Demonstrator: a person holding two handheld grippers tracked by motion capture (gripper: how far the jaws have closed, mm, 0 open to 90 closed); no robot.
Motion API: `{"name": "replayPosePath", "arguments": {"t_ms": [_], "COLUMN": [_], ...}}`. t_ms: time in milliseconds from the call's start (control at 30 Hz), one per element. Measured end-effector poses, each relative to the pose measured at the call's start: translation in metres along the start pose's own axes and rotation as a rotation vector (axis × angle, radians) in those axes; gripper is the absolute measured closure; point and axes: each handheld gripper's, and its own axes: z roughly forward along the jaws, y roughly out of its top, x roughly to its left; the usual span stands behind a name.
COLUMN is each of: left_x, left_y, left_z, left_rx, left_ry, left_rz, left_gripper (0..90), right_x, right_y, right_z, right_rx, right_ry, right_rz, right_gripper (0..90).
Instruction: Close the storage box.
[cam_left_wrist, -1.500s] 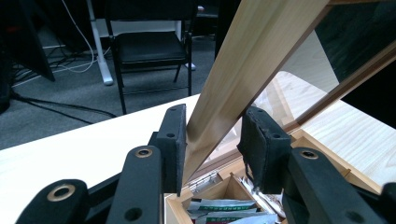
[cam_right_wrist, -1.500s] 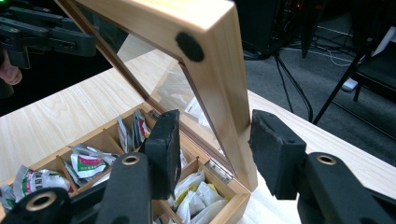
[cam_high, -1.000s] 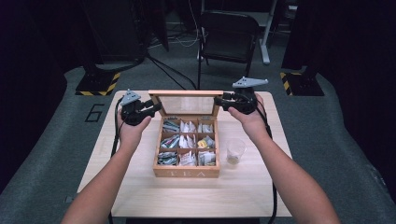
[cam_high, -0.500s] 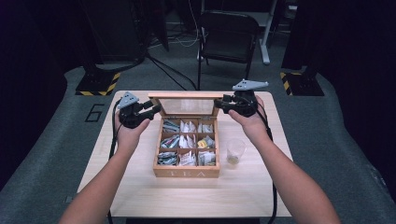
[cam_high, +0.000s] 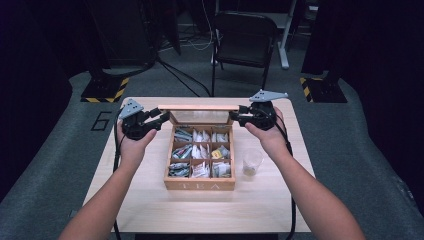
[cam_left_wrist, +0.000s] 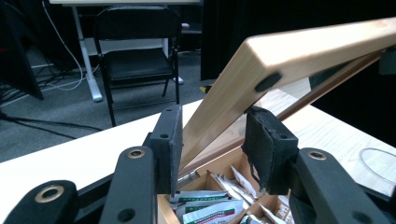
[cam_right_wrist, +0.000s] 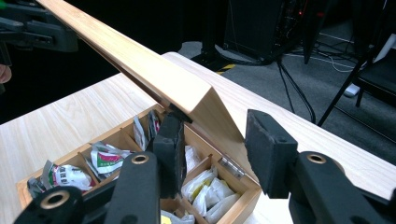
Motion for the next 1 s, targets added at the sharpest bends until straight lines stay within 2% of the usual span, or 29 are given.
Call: {"name": "replayPosePath", "arguments": {"t_ms": [167,267,400,1000], "left_x": [-0.004,-0.006,-0.007,-0.014], "left_y": [0.001,0.002,0.001,-0.012], "left_z": [-0.003,-0.006,-0.007,-0.016], "left_rx": [-0.002,0.015,0.019,0.019], "left_ry": [-0.006,0.000,-0.001,-0.013], "left_rz": [0.009,0.028,0.033,0.030], "left_gripper": [57.6,57.9,57.8,56.9], "right_x": [0.003,0.005,0.006,0.015], "right_y": [-0.004,-0.007,-0.010,-0.023], "right_z": [-0.002,-0.003,-0.004,-0.009], "right_rx": [0.000,-0.003,-0.010,-0.023], "right_ry": [0.006,0.008,0.009,0.004], "right_rz": [-0.004,-0.002,-0.003,-0.034], "right_gripper": [57.4,57.2,57.2,56.8]}}
